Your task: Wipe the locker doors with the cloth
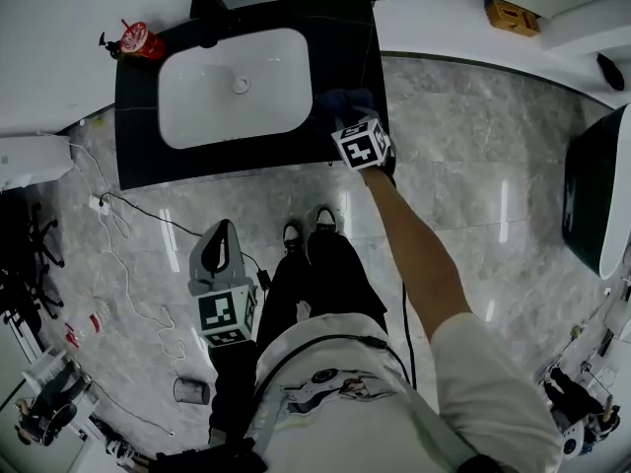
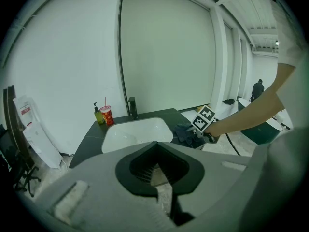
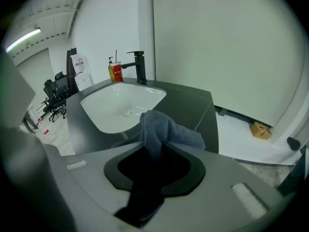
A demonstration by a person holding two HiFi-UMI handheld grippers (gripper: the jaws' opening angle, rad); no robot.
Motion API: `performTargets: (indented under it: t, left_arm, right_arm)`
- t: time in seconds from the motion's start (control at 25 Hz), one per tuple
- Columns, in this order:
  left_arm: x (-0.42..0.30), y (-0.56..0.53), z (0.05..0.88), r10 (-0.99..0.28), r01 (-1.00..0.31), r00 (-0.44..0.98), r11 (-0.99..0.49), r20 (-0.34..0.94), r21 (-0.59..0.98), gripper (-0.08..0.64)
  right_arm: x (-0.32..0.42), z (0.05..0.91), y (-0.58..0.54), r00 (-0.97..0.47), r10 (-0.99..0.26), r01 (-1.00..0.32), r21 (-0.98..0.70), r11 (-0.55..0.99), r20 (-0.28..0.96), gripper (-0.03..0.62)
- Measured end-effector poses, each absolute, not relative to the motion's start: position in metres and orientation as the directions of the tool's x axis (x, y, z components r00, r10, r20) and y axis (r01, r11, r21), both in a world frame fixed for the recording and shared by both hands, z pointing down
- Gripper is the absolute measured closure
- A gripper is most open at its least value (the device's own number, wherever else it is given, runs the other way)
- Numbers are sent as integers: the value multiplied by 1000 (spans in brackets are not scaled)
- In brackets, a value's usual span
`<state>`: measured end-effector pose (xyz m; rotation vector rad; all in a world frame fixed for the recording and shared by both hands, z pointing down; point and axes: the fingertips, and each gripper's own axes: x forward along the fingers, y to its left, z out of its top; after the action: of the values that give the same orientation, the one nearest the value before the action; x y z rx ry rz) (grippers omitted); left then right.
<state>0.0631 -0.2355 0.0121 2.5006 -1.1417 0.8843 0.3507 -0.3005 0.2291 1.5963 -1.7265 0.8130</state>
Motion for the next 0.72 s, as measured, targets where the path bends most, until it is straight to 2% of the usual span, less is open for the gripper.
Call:
performTargets:
  t: [0.32,0.72]
  left_arm:
    - [58,-217,8,-602,-740,525,-672,602,-26,560]
    - [16,-170,-1,-591,-693,601,-721,538,-17,560]
  right_arm:
    - [351,167,-256,-24,-730,-1000,-5,28,683,506]
    - [295,100,-158,33,-815,-999,35,-15,578,506]
